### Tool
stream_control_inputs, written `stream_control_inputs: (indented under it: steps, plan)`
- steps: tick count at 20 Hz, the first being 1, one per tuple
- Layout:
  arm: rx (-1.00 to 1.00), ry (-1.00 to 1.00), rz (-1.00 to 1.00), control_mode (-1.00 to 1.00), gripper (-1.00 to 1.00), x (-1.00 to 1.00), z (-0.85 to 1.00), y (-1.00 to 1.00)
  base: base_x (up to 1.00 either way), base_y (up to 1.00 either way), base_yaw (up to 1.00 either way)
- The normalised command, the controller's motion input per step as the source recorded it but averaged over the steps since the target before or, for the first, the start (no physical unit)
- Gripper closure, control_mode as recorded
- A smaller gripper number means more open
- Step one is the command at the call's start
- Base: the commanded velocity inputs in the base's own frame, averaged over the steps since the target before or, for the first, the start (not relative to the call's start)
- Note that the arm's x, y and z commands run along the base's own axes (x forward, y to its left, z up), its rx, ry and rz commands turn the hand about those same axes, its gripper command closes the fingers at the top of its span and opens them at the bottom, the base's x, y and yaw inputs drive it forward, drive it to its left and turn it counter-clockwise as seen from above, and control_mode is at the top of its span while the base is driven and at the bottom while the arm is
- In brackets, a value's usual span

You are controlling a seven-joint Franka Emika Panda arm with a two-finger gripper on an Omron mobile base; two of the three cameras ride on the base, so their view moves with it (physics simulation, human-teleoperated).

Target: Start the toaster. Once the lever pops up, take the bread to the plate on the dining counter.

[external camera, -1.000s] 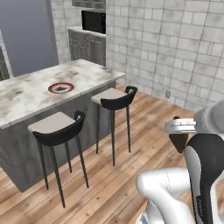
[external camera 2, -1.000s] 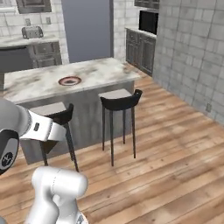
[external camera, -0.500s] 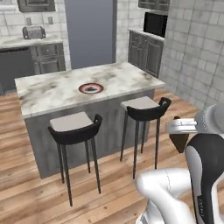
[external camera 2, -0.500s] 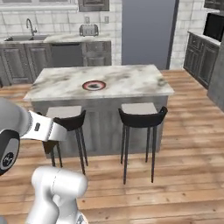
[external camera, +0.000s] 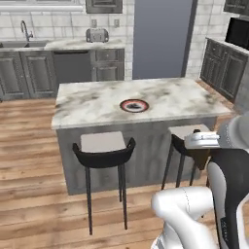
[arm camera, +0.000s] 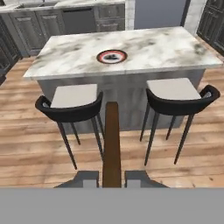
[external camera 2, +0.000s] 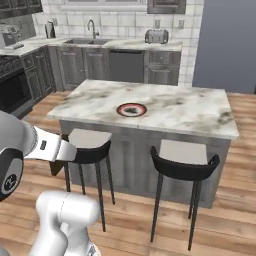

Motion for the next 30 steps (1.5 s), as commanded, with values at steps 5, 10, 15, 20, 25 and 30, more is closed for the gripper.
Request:
stream_control_inputs:
  steps: [5, 10, 15, 20, 25, 30]
  plan:
    - [0.00, 0.00, 0.00, 1.00, 1.00, 0.00, 0.00, 0.00, 0.56, -0.30, 0.41]
    - [0.00, 0.00, 0.00, 1.00, 1.00, 0.00, 0.00, 0.00, 0.50, -0.38, 0.17]
    - [0.00, 0.00, 0.00, 1.00, 1.00, 0.00, 0.00, 0.00, 0.48, -0.45, -0.03]
    - [0.00, 0.00, 0.00, 1.00, 1.00, 0.00, 0.00, 0.00, 0.30, -0.34, -0.20]
    - [0.00, 0.00, 0.00, 1.00, 1.00, 0.00, 0.00, 0.00, 0.25, -0.11, -0.25]
    - [0.00, 0.00, 0.00, 1.00, 1.00, 0.00, 0.00, 0.00, 0.32, 0.00, -0.30]
